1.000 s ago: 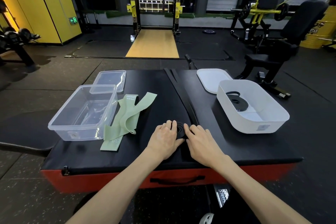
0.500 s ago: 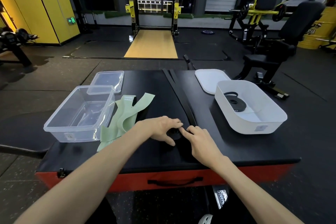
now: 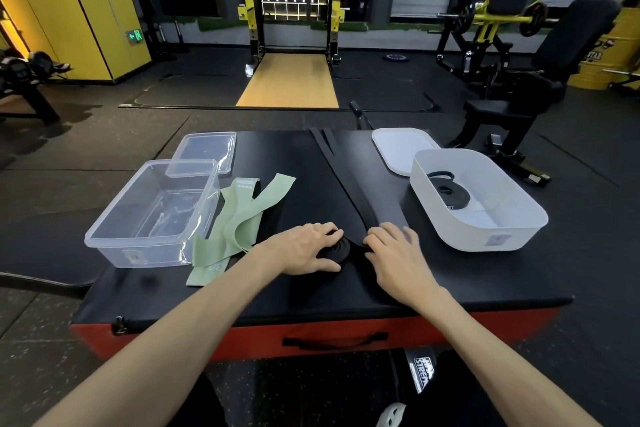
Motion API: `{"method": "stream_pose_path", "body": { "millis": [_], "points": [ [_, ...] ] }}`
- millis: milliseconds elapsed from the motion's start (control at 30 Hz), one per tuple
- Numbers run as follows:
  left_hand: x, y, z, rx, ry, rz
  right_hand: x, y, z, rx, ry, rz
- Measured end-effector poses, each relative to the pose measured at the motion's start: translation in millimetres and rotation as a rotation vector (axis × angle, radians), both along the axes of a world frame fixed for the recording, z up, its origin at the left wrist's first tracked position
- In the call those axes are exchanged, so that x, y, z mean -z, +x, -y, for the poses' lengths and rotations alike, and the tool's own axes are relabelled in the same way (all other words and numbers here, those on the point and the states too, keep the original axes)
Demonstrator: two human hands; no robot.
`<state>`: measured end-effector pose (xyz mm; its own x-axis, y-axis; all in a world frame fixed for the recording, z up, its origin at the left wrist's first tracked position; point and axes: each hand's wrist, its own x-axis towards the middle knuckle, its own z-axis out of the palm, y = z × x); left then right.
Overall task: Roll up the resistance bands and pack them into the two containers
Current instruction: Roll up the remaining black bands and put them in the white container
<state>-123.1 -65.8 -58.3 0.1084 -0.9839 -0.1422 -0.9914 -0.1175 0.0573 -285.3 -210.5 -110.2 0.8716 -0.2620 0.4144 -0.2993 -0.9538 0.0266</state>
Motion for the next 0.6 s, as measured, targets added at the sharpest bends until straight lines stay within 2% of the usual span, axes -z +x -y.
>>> {"method": "stream_pose_path", "body": {
  "millis": [167,267,467,600],
  "points": [
    [4.0,-5.6,-3.1,-0.054,-0.039,0.024,-11.5,3.4,8.8,-0.095,-0.098,-0.060],
    [6.5,-10.7,-4.4,-0.098,-0.066,0.041,-12.9,6.1,5.6,-0.070,-0.130,-0.090],
    [15.4,-12.3,-3.3,-0.173,-0.109,0.038,-16.3,8.7,-5.1,-0.103,-0.157,-0.133],
    [18.9,-17.4,-2.1,-0.209,-0.121,0.100,-21.0,10.3,-11.9,-0.099,-0.144,-0.131]
  ]
}}
